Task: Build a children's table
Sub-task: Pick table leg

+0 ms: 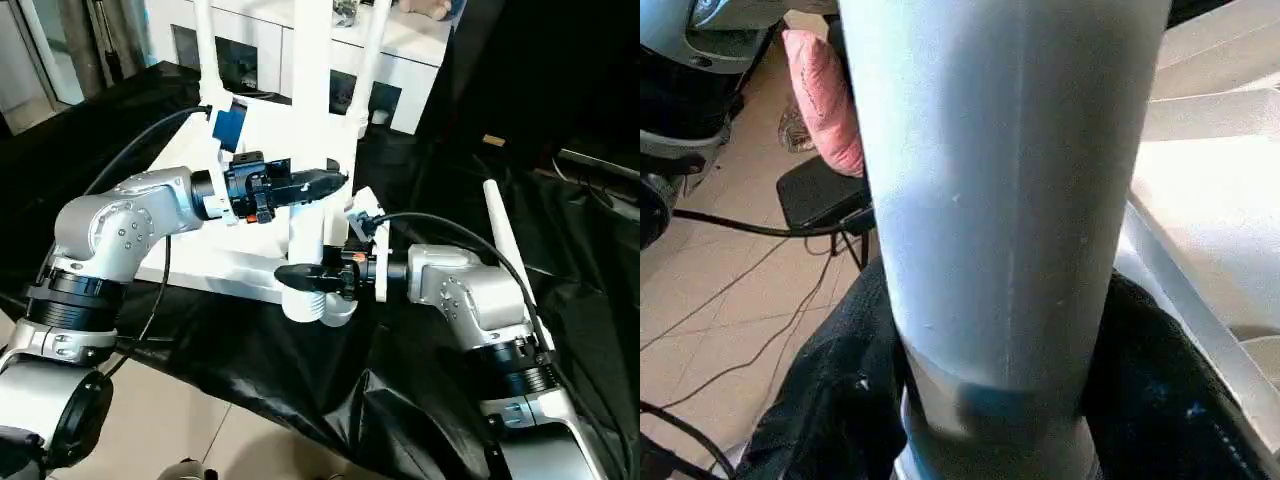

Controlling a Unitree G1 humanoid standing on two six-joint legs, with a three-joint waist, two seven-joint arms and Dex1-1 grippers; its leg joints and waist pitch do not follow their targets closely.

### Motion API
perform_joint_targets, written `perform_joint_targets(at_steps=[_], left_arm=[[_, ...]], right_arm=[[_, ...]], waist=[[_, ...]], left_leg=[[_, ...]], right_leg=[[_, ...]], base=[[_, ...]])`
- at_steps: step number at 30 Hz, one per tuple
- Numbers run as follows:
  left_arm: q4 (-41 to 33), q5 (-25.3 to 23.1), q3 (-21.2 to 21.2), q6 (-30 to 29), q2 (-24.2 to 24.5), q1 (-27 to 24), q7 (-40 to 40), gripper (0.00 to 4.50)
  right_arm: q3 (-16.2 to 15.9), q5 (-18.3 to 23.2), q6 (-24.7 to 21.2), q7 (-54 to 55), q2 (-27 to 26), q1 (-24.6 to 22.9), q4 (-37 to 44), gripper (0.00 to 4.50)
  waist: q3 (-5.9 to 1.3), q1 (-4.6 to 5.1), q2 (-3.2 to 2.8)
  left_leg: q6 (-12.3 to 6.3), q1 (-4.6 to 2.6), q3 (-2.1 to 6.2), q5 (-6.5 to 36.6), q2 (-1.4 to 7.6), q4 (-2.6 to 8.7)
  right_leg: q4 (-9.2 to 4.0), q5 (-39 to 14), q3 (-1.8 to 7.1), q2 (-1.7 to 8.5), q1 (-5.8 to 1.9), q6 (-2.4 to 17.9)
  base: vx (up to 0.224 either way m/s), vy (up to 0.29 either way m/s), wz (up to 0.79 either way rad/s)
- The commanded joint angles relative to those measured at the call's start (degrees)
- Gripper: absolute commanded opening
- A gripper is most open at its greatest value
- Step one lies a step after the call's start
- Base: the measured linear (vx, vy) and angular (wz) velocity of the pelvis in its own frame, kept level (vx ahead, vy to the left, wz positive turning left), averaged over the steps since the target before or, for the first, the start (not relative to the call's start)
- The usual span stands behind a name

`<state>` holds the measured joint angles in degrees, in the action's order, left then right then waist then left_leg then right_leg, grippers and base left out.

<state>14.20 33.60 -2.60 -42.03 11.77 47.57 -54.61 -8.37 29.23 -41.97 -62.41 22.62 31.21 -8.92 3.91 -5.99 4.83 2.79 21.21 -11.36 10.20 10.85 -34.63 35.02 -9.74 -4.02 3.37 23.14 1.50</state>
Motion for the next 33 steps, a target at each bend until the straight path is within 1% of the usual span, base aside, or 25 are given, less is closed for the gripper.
perform_joint_targets(at_steps=[1, 3, 4, 6, 7, 8, 10, 11, 13, 15, 17, 18, 19, 20, 21, 22, 23, 24, 25, 26, 27, 28, 30, 32, 33], left_arm=[[0.3, 0.8, 0.1, -0.5, -1.2, 1.6, 0.3, 2.54], [0.6, 1.2, 1.5, 1.1, -2.1, 1.5, 1.0, 2.57], [0.7, 1.3, 2.0, 1.7, -2.5, 1.5, 1.5, 2.63], [1.3, 1.5, 4.3, 4.7, -4.4, 1.3, 4.2, 2.67], [1.5, 2.0, 5.9, 6.8, -6.0, 1.0, 6.1, 2.69], [1.5, 2.3, 7.7, 9.5, -8.1, 0.5, 9.2, 2.69], [2.0, 3.8, 10.7, 11.2, -10.6, 0.5, 13.1, 2.69], [2.4, 4.1, 11.7, 11.9, -11.3, 0.7, 14.4, 2.69], [2.9, 2.9, 13.1, 16.7, -12.4, 0.8, 16.5, 2.69], [3.7, 1.7, 13.7, 19.0, -12.3, 1.0, 17.7, 2.69], [5.0, -1.8, 12.4, 20.4, -9.8, 0.7, 17.4, 2.69], [5.4, -3.7, 10.8, 21.9, -8.1, -0.1, 14.9, 2.69], [5.8, -4.9, 9.8, 23.1, -7.2, -0.7, 13.2, 2.69], [6.3, -7.0, 7.8, 24.1, -5.6, -1.6, 11.6, 2.69], [6.5, -7.7, 7.2, 24.5, -5.1, -1.9, 11.0, 2.69], [7.4, -10.9, 4.0, 26.5, -2.6, -3.5, 8.1, 2.69], [7.6, -11.4, 3.6, 26.8, -2.2, -3.7, 7.7, 2.69], [8.8, -13.8, 1.0, 29.2, -0.5, -4.8, 5.4, 2.69], [9.6, -15.7, -1.2, 31.0, 0.9, -5.6, 3.5, 2.69], [10.3, -17.5, -3.4, 32.2, 2.3, -6.3, 1.7, 2.69], [11.2, -20.0, -6.5, 34.4, 4.2, -7.2, -1.3, 2.69], [12.6, -22.7, -10.4, 36.8, 6.4, -8.3, -6.4, 2.69], [13.0, -23.4, -11.6, 37.4, 7.0, -8.6, -8.0, 2.69], [14.7, -25.0, -14.1, 38.3, 8.1, -9.1, -11.7, 2.69], [16.1, -26.2, -15.5, 39.3, 8.5, -9.2, -13.3, 2.69]], right_arm=[[2.2, 0.4, 0.1, 1.8, 0.2, -0.6, 0.7, 1.96], [2.7, 0.6, 0.3, 2.4, -0.2, -1.2, 1.2, 1.94], [2.9, 0.7, 0.3, 2.6, -0.3, -1.3, 1.3, 1.93], [3.8, 1.3, 0.4, 3.6, -1.1, -2.0, 1.7, 1.93], [4.6, 1.7, 0.8, 4.8, -2.1, -2.6, 2.1, 1.92], [5.6, 2.1, 1.4, 6.7, -3.6, -3.4, 2.5, 1.92], [6.3, 1.5, 3.6, 9.1, -5.6, -4.2, 2.1, 1.91], [6.6, 1.3, 4.6, 10.2, -6.4, -4.4, 1.8, 1.91], [7.3, 0.3, 6.2, 13.3, -8.0, -4.7, 0.9, 1.91], [8.1, -0.8, 8.2, 16.2, -9.6, -4.8, -0.3, 1.91], [9.3, -3.6, 12.3, 21.5, -11.2, -5.0, -2.4, 1.91], [9.7, -5.2, 14.1, 23.9, -11.3, -4.9, -3.5, 1.91], [10.0, -6.3, 15.2, 25.6, -11.6, -4.9, -4.1, 1.91], [10.6, -6.9, 15.9, 27.2, -11.7, -4.9, -4.6, 1.91], [10.8, -7.2, 16.2, 27.8, -11.7, -4.9, -4.7, 1.91], [10.9, -8.8, 17.5, 29.9, -11.4, -5.1, -5.1, 1.91], [10.9, -9.0, 17.7, 30.2, -11.3, -5.1, -5.2, 1.91], [10.7, -10.0, 18.4, 31.3, -11.0, -5.5, -5.4, 1.91], [10.6, -10.8, 19.0, 32.0, -10.7, -5.8, -5.5, 1.91], [10.4, -11.4, 19.6, 32.4, -10.6, -6.1, -5.5, 1.91], [10.5, -11.7, 20.1, 32.8, -10.6, -6.6, -5.6, 1.91], [10.8, -12.1, 20.8, 33.6, -10.7, -7.0, -5.8, 1.91], [10.9, -12.2, 21.0, 33.9, -10.7, -7.1, -5.9, 1.91], [11.1, -12.4, 21.3, 34.3, -10.7, -7.2, -6.2, 1.91], [11.2, -12.5, 21.5, 34.4, -10.7, -7.3, -6.4, 1.91]], waist=[[-4.49, 0.02, -0.71], [-4.49, -0.02, -0.69], [-4.52, -0.05, -0.91], [-4.60, -0.04, -0.77], [-4.54, -0.12, -0.60], [-4.53, -0.15, -0.55], [-4.57, -0.19, -0.42], [-4.54, -0.16, -0.39], [-4.49, 0.04, -0.47], [-4.47, 0.11, -0.83], [-4.46, 0.50, -0.85], [-4.50, 0.54, -1.88], [-4.50, 0.91, -1.66], [-4.51, 1.00, -1.50], [-4.58, 1.16, -1.76], [-4.63, 0.99, -2.11], [-4.61, 1.18, -2.02], [-4.67, 1.11, -2.07], [-4.54, 1.14, -2.06], [-4.65, 1.07, -2.19], [-4.64, 1.29, -1.99], [-4.56, 1.31, -1.88], [-4.52, 1.43, -2.09], [-4.43, 1.54, -2.20], [-4.35, 1.50, -2.23]], left_leg=[[0.96, -1.05, 1.39, 7.9, 2.63, 3.64], [1.00, -1.03, 1.41, 8.1, 2.63, 3.65], [1.09, -1.08, 1.43, 8.2, 2.68, 3.65], [0.99, -0.99, 1.50, 7.9, 2.69, 3.62], [0.72, -0.93, 1.43, 8.0, 2.66, 3.56], [0.63, -0.87, 1.44, 8.2, 2.63, 3.55], [0.74, -0.85, 1.44, 8.6, 2.71, 3.48], [0.56, -0.85, 1.46, 8.6, 2.69, 3.57], [0.64, -0.88, 1.54, 8.8, 2.67, 3.66], [0.88, -0.99, 1.57, 9.4, 2.60, 3.74], [1.66, -1.14, 1.68, 9.7, 2.63, 3.97], [2.13, -1.24, 1.77, 9.7, 2.56, 4.01], [2.57, -1.31, 1.70, 9.7, 2.53, 4.08], [2.61, -1.34, 1.69, 9.4, 2.52, 4.10], [2.52, -1.38, 1.59, 9.2, 2.51, 4.13], [2.29, -1.35, 1.64, 8.7, 2.49, 4.07], [2.17, -1.31, 1.55, 8.6, 2.52, 4.16], [2.07, -1.34, 1.42, 8.5, 2.42, 4.04], [1.82, -1.27, 1.46, 8.7, 2.46, 4.23], [1.99, -1.39, 1.47, 8.8, 2.49, 4.23], [2.10, -1.31, 1.42, 8.8, 2.57, 4.23], [1.87, -1.34, 1.44, 9.2, 2.56, 4.33], [2.23, -1.39, 1.46, 9.7, 2.64, 4.41], [2.64, -1.49, 1.41, 11.2, 2.70, 4.41], [2.65, -1.52, 1.40, 11.6, 2.69, 4.43]], right_leg=[[-3.85, -11.5, 2.99, 4.96, -3.26, 10.3], [-3.96, -12.1, 3.00, 5.08, -3.29, 10.2], [-3.99, -11.8, 3.00, 5.07, -3.26, 10.4], [-3.81, -10.8, 2.96, 5.06, -3.40, 10.7], [-3.99, -10.7, 2.99, 5.13, -3.39, 10.7], [-4.03, -10.9, 2.99, 5.20, -3.46, 10.7], [-4.05, -11.4, 2.94, 5.33, -3.39, 11.0], [-4.16, -12.1, 2.90, 5.27, -3.37, 10.6], [-4.39, -13.3, 2.88, 5.17, -3.27, 9.6], [-4.50, -14.2, 2.87, 5.12, -3.23, 8.8], [-4.53, -15.3, 2.85, 5.06, -2.87, 7.4], [-4.39, -14.8, 2.91, 5.00, -2.80, 7.4], [-4.37, -13.9, 2.91, 4.76, -2.88, 7.3], [-4.38, -13.2, 2.94, 4.77, -2.88, 7.5], [-4.17, -12.0, 3.09, 4.71, -2.88, 7.7], [-4.01, -10.6, 3.12, 4.80, -2.96, 8.1], [-3.98, -10.3, 3.14, 4.69, -2.98, 8.1], [-3.81, -9.7, 3.19, 4.73, -3.07, 8.5], [-4.07, -10.4, 3.22, 4.72, -2.96, 8.0], [-3.98, -10.5, 3.26, 4.82, -2.98, 7.9], [-3.84, -10.1, 3.30, 4.78, -3.05, 8.1], [-4.09, -11.0, 3.35, 4.86, -2.98, 7.8], [-3.98, -11.4, 3.38, 4.95, -2.90, 8.2], [-4.11, -12.7, 3.39, 5.13, -2.83, 9.2], [-4.27, -13.4, 3.42, 5.14, -2.76, 9.2]], base=[[0.000, 0.000, 0.00], [0.000, 0.000, 0.00], [0.000, 0.000, 0.00], [0.000, 0.000, 0.00], [0.000, 0.000, 0.00], [0.000, 0.000, 0.00], [0.000, 0.000, 0.00], [0.000, 0.000, 0.00], [0.000, 0.000, 0.00], [0.000, 0.000, 0.00], [0.000, 0.000, 0.00], [0.000, 0.000, 0.00], [0.000, 0.000, 0.00], [0.000, 0.000, 0.00], [0.000, 0.000, 0.00], [0.000, 0.000, 0.00], [0.000, 0.000, 0.00], [0.000, 0.000, 0.00], [0.000, 0.000, 0.00], [0.000, 0.000, 0.00], [0.000, 0.000, 0.00], [0.000, 0.000, 0.00], [0.000, 0.000, 0.00], [0.000, 0.000, 0.00], [0.000, 0.000, 0.00]])
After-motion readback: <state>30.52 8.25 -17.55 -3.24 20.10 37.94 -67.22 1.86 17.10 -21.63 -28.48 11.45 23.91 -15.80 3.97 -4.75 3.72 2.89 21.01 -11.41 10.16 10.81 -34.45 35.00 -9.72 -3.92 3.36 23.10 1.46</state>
